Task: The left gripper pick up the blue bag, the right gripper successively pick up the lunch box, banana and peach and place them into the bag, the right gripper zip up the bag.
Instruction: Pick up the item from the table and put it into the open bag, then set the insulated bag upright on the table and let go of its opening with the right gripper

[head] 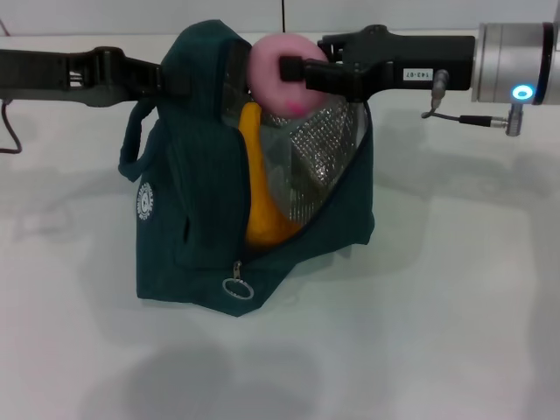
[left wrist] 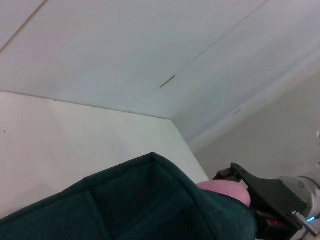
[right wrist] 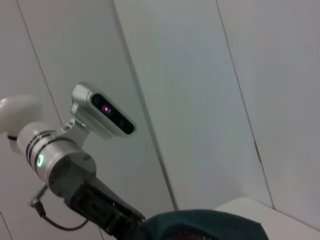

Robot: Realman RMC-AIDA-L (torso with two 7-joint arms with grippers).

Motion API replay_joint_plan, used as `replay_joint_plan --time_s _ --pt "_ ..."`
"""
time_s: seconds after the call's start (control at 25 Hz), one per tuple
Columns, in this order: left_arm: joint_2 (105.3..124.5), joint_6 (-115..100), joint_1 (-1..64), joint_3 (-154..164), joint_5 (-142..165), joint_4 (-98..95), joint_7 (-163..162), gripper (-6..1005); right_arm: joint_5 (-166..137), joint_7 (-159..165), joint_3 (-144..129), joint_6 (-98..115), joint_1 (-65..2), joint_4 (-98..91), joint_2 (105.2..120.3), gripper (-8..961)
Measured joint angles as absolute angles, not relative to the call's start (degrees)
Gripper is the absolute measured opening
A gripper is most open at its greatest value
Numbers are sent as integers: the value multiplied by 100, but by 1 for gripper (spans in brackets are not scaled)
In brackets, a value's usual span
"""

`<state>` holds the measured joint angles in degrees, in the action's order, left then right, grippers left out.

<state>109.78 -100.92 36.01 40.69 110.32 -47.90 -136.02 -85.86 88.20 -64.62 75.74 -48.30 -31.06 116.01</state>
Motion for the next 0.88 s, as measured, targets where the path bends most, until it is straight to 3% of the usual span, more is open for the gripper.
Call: replay_joint_plan --time_s 0.32,0.52,0.72,0.88 --pt "10977 -10079 3581 4069 11038 -4790 -13597 40 -8433 8871 -6424 7624 -4765 -3167 11570 331" --pt "10972 -10079 3585 4069 11039 -4790 -13597 40 -8288 8877 -6402 7643 -4716 -3171 11557 566" --pt "10965 -10079 3561 4069 11039 -4790 -13597 40 -8071 9328 -6388 7700 -4410 -3409 11530 624" --pt "10959 -10080 3556 4069 11039 -4790 -13597 40 -7996 10423 -6367 7694 -3506 -4126 11500 635"
